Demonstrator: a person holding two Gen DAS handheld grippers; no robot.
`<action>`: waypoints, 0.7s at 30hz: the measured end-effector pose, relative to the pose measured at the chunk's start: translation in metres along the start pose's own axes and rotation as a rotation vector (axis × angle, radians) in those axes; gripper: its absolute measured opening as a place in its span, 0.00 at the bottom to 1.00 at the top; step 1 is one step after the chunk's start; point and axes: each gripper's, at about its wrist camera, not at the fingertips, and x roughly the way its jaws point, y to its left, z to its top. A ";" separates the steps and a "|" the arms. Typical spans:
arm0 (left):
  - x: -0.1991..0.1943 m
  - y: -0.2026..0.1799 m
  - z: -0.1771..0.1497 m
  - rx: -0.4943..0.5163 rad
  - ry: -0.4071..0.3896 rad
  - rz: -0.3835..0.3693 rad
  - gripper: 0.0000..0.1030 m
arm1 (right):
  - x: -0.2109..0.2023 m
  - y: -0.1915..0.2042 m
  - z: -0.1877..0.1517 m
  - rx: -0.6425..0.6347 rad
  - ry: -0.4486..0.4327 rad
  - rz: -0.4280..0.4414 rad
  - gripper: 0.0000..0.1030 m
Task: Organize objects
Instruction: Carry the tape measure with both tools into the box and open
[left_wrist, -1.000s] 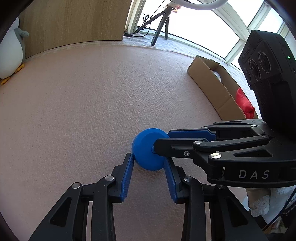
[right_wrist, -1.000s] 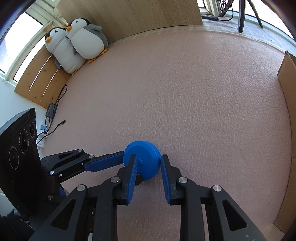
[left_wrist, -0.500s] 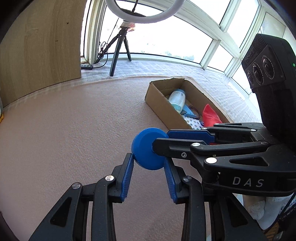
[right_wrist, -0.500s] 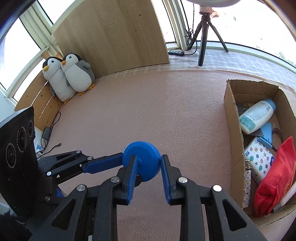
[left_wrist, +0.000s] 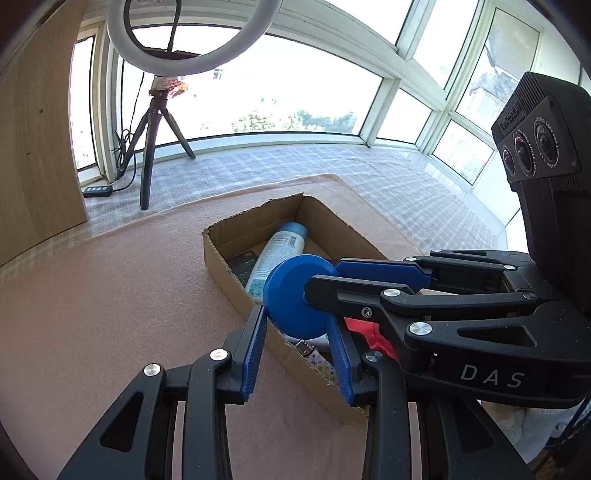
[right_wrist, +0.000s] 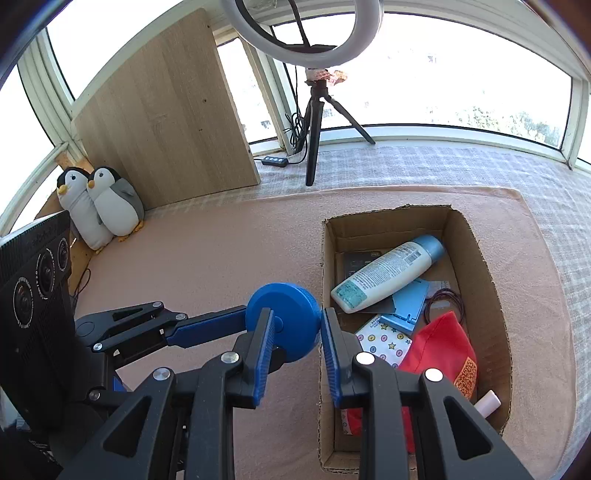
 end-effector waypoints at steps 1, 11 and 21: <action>0.005 -0.003 0.004 0.004 0.002 -0.003 0.35 | -0.001 -0.005 0.002 0.002 -0.007 -0.007 0.23; 0.056 -0.013 0.034 -0.010 0.050 -0.020 0.36 | 0.005 -0.050 0.015 0.027 -0.026 -0.055 0.23; 0.063 -0.010 0.032 -0.033 0.060 0.044 0.63 | 0.005 -0.067 0.014 0.046 -0.066 -0.113 0.54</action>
